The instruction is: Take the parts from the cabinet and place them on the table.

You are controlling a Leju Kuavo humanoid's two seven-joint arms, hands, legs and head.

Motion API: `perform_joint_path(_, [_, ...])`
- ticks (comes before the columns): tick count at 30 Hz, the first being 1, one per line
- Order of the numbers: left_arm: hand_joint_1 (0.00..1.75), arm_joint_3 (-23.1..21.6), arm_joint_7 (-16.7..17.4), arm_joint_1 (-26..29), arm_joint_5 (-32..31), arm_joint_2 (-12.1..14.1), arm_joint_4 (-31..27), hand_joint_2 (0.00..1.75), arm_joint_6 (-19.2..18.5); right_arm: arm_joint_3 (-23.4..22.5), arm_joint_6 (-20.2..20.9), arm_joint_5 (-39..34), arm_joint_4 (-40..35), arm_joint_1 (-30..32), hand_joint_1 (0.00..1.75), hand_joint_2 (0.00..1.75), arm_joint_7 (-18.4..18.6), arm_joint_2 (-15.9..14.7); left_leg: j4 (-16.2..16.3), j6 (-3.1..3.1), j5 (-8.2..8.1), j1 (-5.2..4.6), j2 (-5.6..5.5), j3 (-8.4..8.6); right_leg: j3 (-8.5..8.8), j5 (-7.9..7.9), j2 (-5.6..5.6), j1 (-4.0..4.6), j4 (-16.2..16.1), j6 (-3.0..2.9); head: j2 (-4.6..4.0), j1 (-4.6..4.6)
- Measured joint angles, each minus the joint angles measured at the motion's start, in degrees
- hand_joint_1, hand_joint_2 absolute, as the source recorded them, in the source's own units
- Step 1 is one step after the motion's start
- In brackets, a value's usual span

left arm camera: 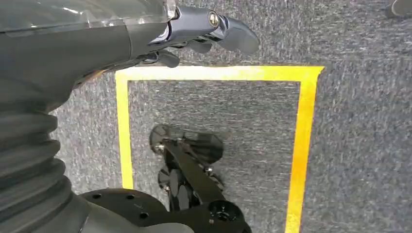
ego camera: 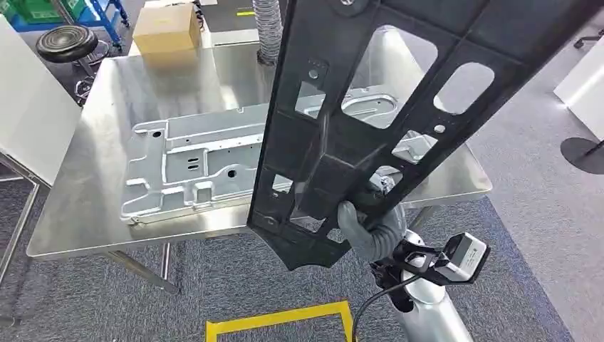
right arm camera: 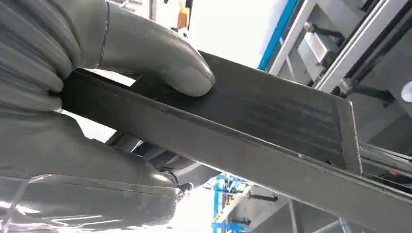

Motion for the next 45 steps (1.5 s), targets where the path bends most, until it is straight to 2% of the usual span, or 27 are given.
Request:
perform_joint_path(1, [0.00,0.0,0.0,0.0,-0.1,0.0,0.0,1.75,0.1,-0.2,-0.1,0.1,-0.3,0.0,1.75,1.75,0.0,0.0,-5.0,0.16,3.16,0.01,0.00,1.93,0.57,-0.47,0.01,-0.01,0.1,0.14,0.00,0.04])
perform_joint_path(2, [0.00,0.0,0.1,0.1,-0.2,0.0,0.0,1.75,0.1,-0.3,-0.1,0.2,-0.7,0.0,1.75,1.75,0.2,0.0,-9.1,0.46,4.85,-0.01,-0.01,3.23,0.79,-0.91,0.01,0.00,0.1,0.37,0.00,0.00])
perform_joint_path(4, [0.00,0.0,0.3,-0.1,-0.5,0.0,0.0,1.75,0.1,-0.9,-0.3,0.8,-1.7,-0.2,1.75,1.75,1.3,0.0,-10.2,1.21,3.49,-0.30,-0.14,4.01,0.44,-1.14,0.20,0.38,0.5,1.03,0.00,0.04])
perform_joint_path(8, [0.00,0.0,0.4,0.0,-0.7,-0.1,0.0,1.75,0.1,-1.5,-0.8,1.4,-2.7,-0.7,1.75,1.75,2.4,-0.1,-11.3,2.29,3.44,0.08,-0.22,4.72,0.61,-2.05,0.08,0.12,1.1,2.25,0.00,0.11])
perform_joint_path(9, [0.00,0.0,0.4,-0.1,-0.7,0.0,0.0,1.75,0.0,-1.9,-0.8,1.5,-2.9,-1.1,1.75,1.75,2.4,-0.1,-11.4,2.64,3.26,0.08,-0.17,5.00,-0.86,-3.47,-0.02,0.08,4.0,2.53,0.00,0.46])
perform_joint_path(11, [0.00,0.0,0.4,-0.2,-0.8,0.0,0.0,1.75,-0.1,-2.2,-0.8,1.6,-3.0,-1.5,1.75,1.75,2.5,-0.2,-11.4,3.01,2.89,0.03,-0.12,5.39,-6.43,-7.40,-0.06,-0.19,13.9,2.94,0.00,0.44])
perform_joint_path(12, [0.00,0.0,0.3,-0.2,-0.8,0.0,0.0,1.75,-0.1,-2.4,-0.8,1.8,-3.0,-1.5,1.75,1.75,2.6,-0.3,-11.3,2.98,2.65,0.03,-0.12,5.58,-8.81,-8.19,-0.07,-0.27,17.7,3.08,0.00,0.46])
perform_joint_path(13, [0.00,0.0,0.2,-0.2,-1.0,0.0,0.0,1.75,-0.1,-2.5,-0.8,2.3,-3.0,-1.5,1.75,1.75,2.7,-0.3,-11.3,2.95,2.42,0.03,-0.15,5.86,-10.15,-7.59,-0.08,-0.40,19.0,3.16,0.00,0.48])
perform_joint_path(14, [0.00,0.0,0.1,-0.2,-1.0,0.0,0.0,1.75,-0.2,-2.5,-0.9,2.6,-3.1,-1.6,1.75,1.75,2.7,-0.4,-11.3,2.85,2.13,0.03,-0.21,6.30,-10.03,-5.68,-0.10,-0.51,17.6,3.15,0.00,0.44])
perform_joint_path(17, [0.00,0.0,-0.2,-0.2,-1.3,-0.1,0.0,1.75,-0.5,-3.0,-1.1,2.9,-3.8,-3.1,1.75,1.75,3.1,-0.8,-11.3,2.29,0.88,0.02,-0.32,7.96,-4.44,3.52,-0.48,-0.51,3.0,2.45,0.00,0.48])
perform_joint_path(18, [0.00,0.0,-0.2,-0.2,-1.4,-0.1,0.0,1.75,-0.5,-3.6,-1.2,2.8,-3.8,-4.3,1.75,1.75,3.5,-1.1,-11.1,1.84,0.53,-0.36,-0.32,8.00,-3.77,2.56,-0.61,-0.10,2.0,2.12,-0.02,0.39])
perform_joint_path(20, [0.00,0.0,-0.4,-0.5,-1.6,0.0,0.0,1.75,-0.5,-4.8,-1.2,2.6,-4.0,-6.3,1.75,1.75,4.2,-1.5,-11.2,1.40,0.26,-0.32,-0.27,7.89,-3.77,2.20,-0.45,0.08,1.2,1.69,0.00,0.31])
perform_joint_path(23, [0.00,0.0,-0.4,-0.6,-1.7,0.0,0.0,1.75,-0.7,-6.1,-0.8,2.7,-4.0,-9.3,1.75,1.75,5.4,-2.0,-10.8,0.40,-0.47,-0.12,-0.06,8.19,-3.00,2.05,-0.17,-0.43,0.4,0.69,0.00,0.35])
perform_joint_path(24, [0.00,0.0,-0.6,-0.7,-1.7,0.0,0.0,1.75,-0.7,-6.3,-0.8,3.0,-4.0,-10.6,1.75,1.75,5.9,-2.2,-8.5,0.19,-1.58,-0.16,-0.12,7.19,-2.70,1.82,-0.20,-0.45,0.3,0.33,0.00,0.24])
perform_joint_path(27, [0.00,0.2,-0.7,-0.7,-1.9,-0.1,0.0,1.75,-1.2,-6.6,-1.0,3.4,-3.5,-14.6,1.75,1.75,7.7,-2.8,5.5,-0.22,-6.79,-0.06,-0.13,-0.92,-2.17,1.18,-0.23,-0.15,0.4,-0.23,0.00,0.24])
perform_joint_path(28, [0.00,0.3,-0.8,-0.6,-2.0,-0.1,0.0,1.75,-1.3,-6.6,-1.0,3.5,-3.2,-15.8,1.75,1.75,8.4,-3.1,7.6,-0.26,-6.55,-0.06,-0.13,-2.67,-1.91,0.96,-0.16,-0.07,0.4,-0.27,0.00,0.11])
perform_joint_path(29, [0.00,0.4,-0.8,-0.6,-2.0,-0.1,0.0,1.75,-1.3,-6.8,-1.3,3.6,-2.9,-17.3,1.75,1.75,9.2,-3.4,6.8,-0.19,-4.74,-0.07,-0.13,-3.04,-1.48,0.67,-0.08,0.02,0.4,-0.26,0.00,0.22])
perform_joint_path(30, [0.00,0.4,-0.9,-0.6,-2.0,-0.1,0.0,1.75,-1.3,-6.8,-1.6,3.7,-2.7,-18.7,1.75,1.75,9.9,-3.6,3.6,-0.01,-1.96,-0.08,-0.13,-2.12,-0.99,0.35,0.00,0.08,0.4,-0.21,0.00,0.15])
perform_joint_path(32, [0.00,0.6,-0.9,-0.6,-2.0,-0.1,0.0,1.75,-1.3,-6.8,-2.0,4.1,-2.3,-22.0,1.75,1.75,11.6,-3.9,-6.9,0.73,4.74,-0.16,-0.14,1.85,0.28,-0.51,0.08,0.16,0.4,-0.02,0.00,0.17])
perform_joint_path(34, [0.00,1.0,-0.9,-0.8,-2.1,-0.1,0.0,1.75,-1.4,-6.8,-2.1,4.3,-1.1,-25.2,1.75,1.75,12.8,-4.3,-10.5,1.43,4.40,-0.59,-0.13,3.60,0.28,-1.03,0.28,0.49,0.7,0.52,-0.02,0.15])
perform_joint_path(37, [0.00,1.5,-0.6,-0.9,-1.9,-0.2,0.0,1.75,-1.1,-6.7,-2.9,5.2,1.3,-28.5,1.75,1.75,14.4,-4.9,-10.6,2.09,4.21,-0.59,-0.20,3.40,0.37,-1.10,0.12,0.41,0.3,1.36,0.00,0.13])
perform_joint_path(39, [0.00,1.8,-0.3,-1.0,-1.8,-0.4,0.0,1.75,-1.1,-6.6,-4.0,6.4,3.3,-30.1,1.75,1.75,14.4,-5.6,-11.6,2.69,4.45,-0.01,-0.18,4.16,-0.26,-2.45,-0.12,0.35,2.2,2.02,0.00,0.28])
perform_joint_path(40, [0.00,2.0,-0.3,-1.0,-1.6,-0.4,0.0,1.75,-1.1,-6.6,-4.6,6.8,4.6,-30.8,1.75,1.75,14.1,-6.0,-11.6,2.86,4.39,-0.02,-0.17,4.18,-2.13,-4.24,-0.12,0.22,5.8,2.23,0.00,0.37])
perform_joint_path(42, [0.00,2.5,-0.4,-1.1,-1.4,-0.5,0.0,1.75,-1.1,-6.5,-6.1,8.2,7.3,-31.1,1.75,1.75,14.1,-6.7,-11.6,3.08,4.14,-0.02,-0.19,4.30,-7.63,-7.66,-0.14,-0.17,15.4,2.79,-0.02,0.35])
perform_joint_path(43, [0.00,2.8,-0.4,-1.0,-1.4,-0.5,0.0,1.75,-1.1,-6.4,-6.7,9.3,8.6,-31.1,1.75,1.75,14.7,-7.2,-11.5,3.11,3.99,-0.02,-0.22,4.41,-9.73,-7.88,-0.17,-0.38,18.4,3.01,0.00,0.46])
perform_joint_path(44, [0.00,2.9,-0.5,-1.0,-1.4,-0.6,0.0,1.75,-1.0,-6.2,-7.6,11.1,10.0,-31.2,1.75,1.75,15.7,-7.8,-11.5,3.02,3.81,-0.01,-0.35,4.66,-10.33,-6.50,-0.22,-0.62,18.2,3.18,-0.02,0.42])
perform_joint_path(45, [0.00,3.0,-0.5,-0.9,-1.4,-0.6,0.0,1.75,-1.0,-6.0,-9.0,14.0,11.7,-31.3,1.75,1.75,17.0,-8.3,-11.5,2.95,3.57,0.00,-0.46,4.98,-9.55,-4.03,-0.31,-0.80,15.5,3.25,0.00,0.46])
